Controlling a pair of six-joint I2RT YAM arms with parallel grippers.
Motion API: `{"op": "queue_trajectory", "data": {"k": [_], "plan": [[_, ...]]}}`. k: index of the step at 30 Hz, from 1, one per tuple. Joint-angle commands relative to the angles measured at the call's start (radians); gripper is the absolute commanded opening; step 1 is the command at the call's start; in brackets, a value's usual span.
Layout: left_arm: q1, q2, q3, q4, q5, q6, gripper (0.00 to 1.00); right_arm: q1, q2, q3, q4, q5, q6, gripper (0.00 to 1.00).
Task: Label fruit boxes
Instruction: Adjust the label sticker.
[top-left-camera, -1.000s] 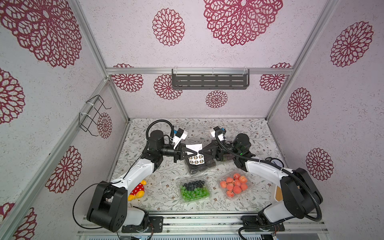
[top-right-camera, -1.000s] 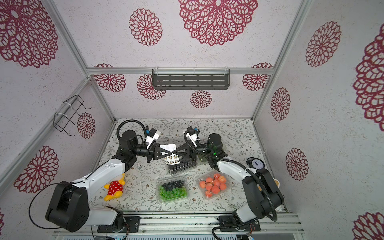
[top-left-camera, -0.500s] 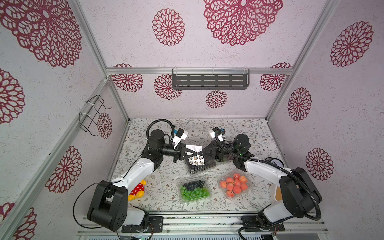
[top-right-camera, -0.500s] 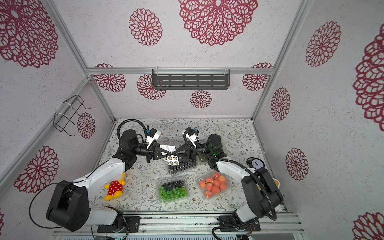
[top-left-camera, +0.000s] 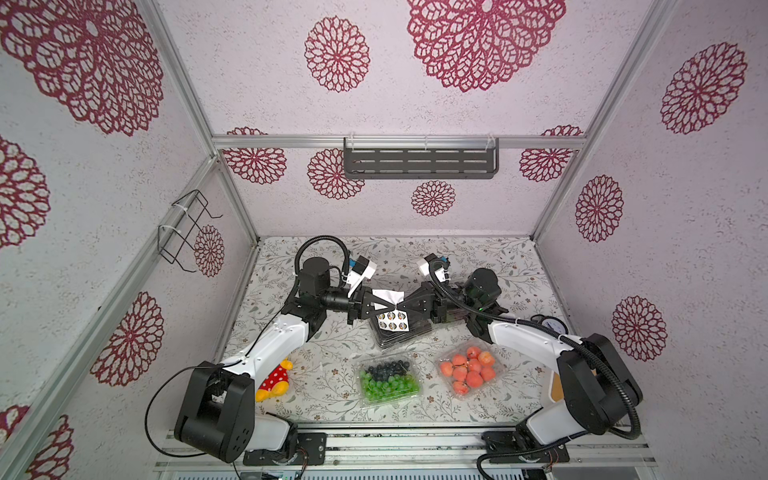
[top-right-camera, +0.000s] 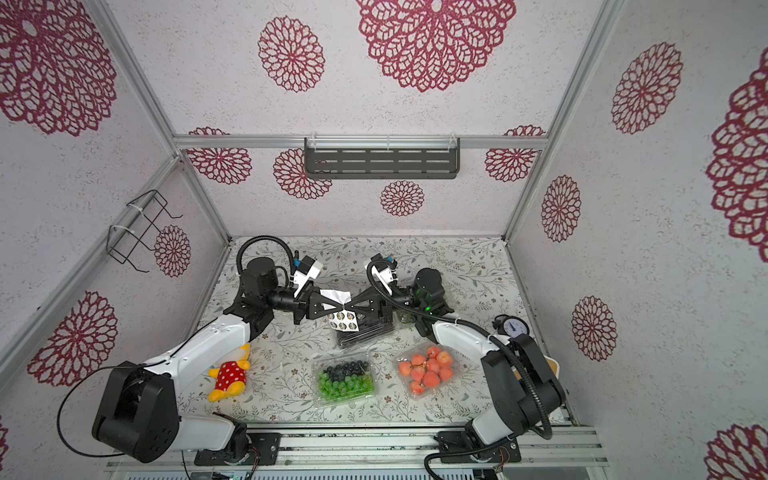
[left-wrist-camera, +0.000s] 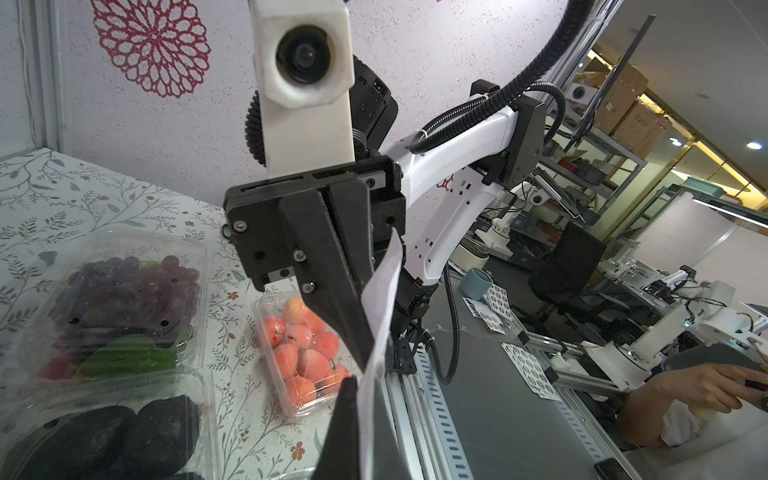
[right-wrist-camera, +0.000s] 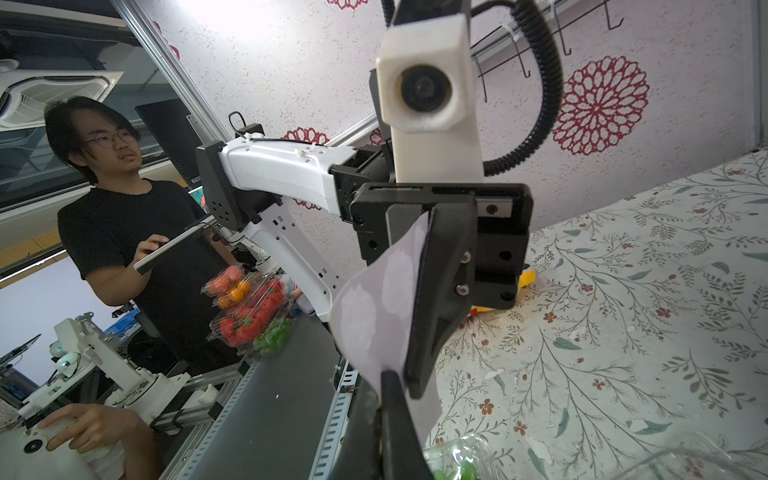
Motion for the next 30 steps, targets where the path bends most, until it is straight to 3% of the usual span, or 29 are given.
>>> {"op": "queue_trajectory", "data": {"k": [1, 7, 12, 17, 30], "plan": [[-0.007, -0.007, 0.005, -0.013, -0.021, 0.030, 0.00, -0.008, -0.021, -0.003, 0.068, 0.001, 0.017, 0.01], [-0.008, 0.000, 0.011, -0.018, -0.021, 0.027, 0.00, 0.023, 0.003, 0.005, 0.125, -0.021, 0.060, 0.02], [-0.005, -0.013, 0.000, -0.021, -0.023, 0.030, 0.00, 0.006, -0.043, -0.005, 0.040, 0.004, -0.010, 0.18], [-0.004, -0.024, -0.001, -0.046, -0.023, 0.046, 0.00, -0.001, -0.077, -0.003, -0.034, 0.022, -0.060, 0.21], [-0.004, -0.045, -0.008, -0.065, -0.020, 0.058, 0.00, -0.023, -0.128, 0.002, -0.246, 0.070, -0.199, 0.10]]}}
